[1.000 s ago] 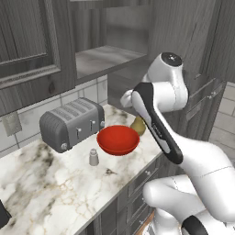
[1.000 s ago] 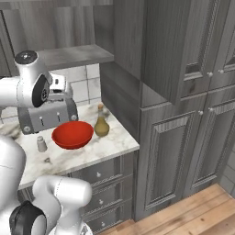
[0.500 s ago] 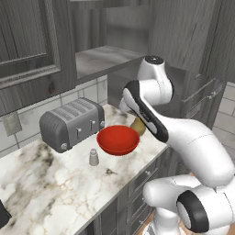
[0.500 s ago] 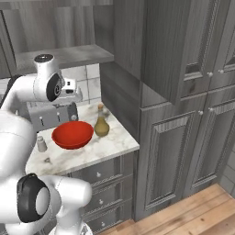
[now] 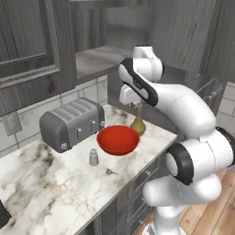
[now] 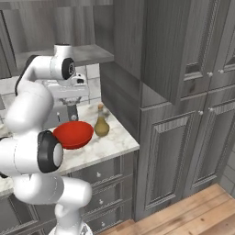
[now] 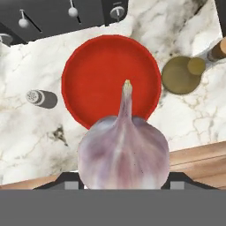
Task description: Retrieve the bottle and the shaker from the cabinet and place them next to the mixing bowl on the counter. Then add garlic from the fridge to the mixing bowl.
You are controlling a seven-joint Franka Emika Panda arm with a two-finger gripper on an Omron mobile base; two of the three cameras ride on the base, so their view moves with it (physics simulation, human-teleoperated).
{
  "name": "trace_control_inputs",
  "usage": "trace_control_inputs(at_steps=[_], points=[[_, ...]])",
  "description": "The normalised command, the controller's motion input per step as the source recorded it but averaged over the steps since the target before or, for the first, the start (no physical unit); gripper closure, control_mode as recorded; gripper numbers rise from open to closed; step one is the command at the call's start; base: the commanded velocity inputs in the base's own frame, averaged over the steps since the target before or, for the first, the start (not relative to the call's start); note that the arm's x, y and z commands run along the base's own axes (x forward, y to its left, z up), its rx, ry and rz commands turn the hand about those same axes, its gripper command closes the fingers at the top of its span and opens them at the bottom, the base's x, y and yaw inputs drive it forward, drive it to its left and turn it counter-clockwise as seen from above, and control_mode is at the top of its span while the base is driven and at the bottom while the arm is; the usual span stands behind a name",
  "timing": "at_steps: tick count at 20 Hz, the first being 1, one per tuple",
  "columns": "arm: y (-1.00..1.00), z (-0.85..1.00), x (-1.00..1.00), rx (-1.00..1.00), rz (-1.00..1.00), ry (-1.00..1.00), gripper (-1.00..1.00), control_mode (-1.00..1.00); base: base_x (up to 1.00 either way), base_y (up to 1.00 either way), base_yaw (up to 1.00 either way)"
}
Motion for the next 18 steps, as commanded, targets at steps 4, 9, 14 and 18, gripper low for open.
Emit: trace_control_inputs(at_steps=[4,9,14,18], points=[[0.13,-0.49,0.32,0.00,0.09,0.01,1.00,-1.00,0.00,0.00,0.00],[0.07,-0.51,0.37,0.00,0.08,0.01,1.00,-1.00,0.00,0.00,0.00],[0.00,-0.55,0.19,0.00,0.05,0.00,1.00,-1.00,0.00,0.00,0.00],[0.07,-0.46,0.04,0.00,0.05,0.00,1.00,-1.00,0.00,0.00,0.00]])
